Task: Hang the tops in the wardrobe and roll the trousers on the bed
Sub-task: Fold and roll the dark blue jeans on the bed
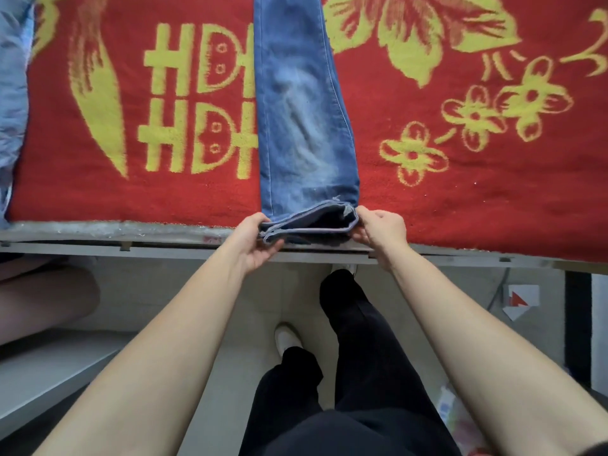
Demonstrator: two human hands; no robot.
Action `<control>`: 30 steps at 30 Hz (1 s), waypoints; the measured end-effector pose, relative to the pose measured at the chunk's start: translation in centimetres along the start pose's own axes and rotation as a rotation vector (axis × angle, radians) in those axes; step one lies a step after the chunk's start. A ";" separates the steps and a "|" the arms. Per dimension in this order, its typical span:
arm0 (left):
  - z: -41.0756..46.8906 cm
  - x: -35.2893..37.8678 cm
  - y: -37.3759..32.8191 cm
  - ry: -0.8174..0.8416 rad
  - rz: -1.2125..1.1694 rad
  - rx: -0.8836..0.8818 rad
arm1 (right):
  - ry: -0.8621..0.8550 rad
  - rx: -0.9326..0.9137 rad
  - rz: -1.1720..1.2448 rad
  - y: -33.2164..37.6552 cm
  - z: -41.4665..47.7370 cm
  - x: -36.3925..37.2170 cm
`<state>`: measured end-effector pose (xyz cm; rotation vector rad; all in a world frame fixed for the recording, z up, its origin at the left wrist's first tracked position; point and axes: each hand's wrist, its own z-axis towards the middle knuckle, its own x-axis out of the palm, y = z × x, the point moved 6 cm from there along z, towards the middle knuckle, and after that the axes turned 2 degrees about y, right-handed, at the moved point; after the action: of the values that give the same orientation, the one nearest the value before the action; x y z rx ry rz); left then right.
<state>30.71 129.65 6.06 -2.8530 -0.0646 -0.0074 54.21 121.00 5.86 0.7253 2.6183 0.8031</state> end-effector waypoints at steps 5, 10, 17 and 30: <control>3.2 3.7 -8.0 0.199 -0.064 0.166 | -0.075 -0.094 0.090 8.4 7.7 2.4; 5.9 4.7 -9.8 -0.012 0.481 0.357 | 0.002 -0.260 -0.668 10.6 12.1 4.4; 8.3 3.6 -8.1 -0.144 1.172 0.558 | 0.043 -0.532 -1.116 7.6 11.7 6.7; 16.7 6.6 -9.4 -0.037 1.872 0.829 | 0.146 -0.688 -1.748 4.3 17.7 9.7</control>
<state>36.80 143.66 -7.23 -1.2108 1.9006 0.3352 55.31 137.01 -7.04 -1.5772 1.7204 0.8814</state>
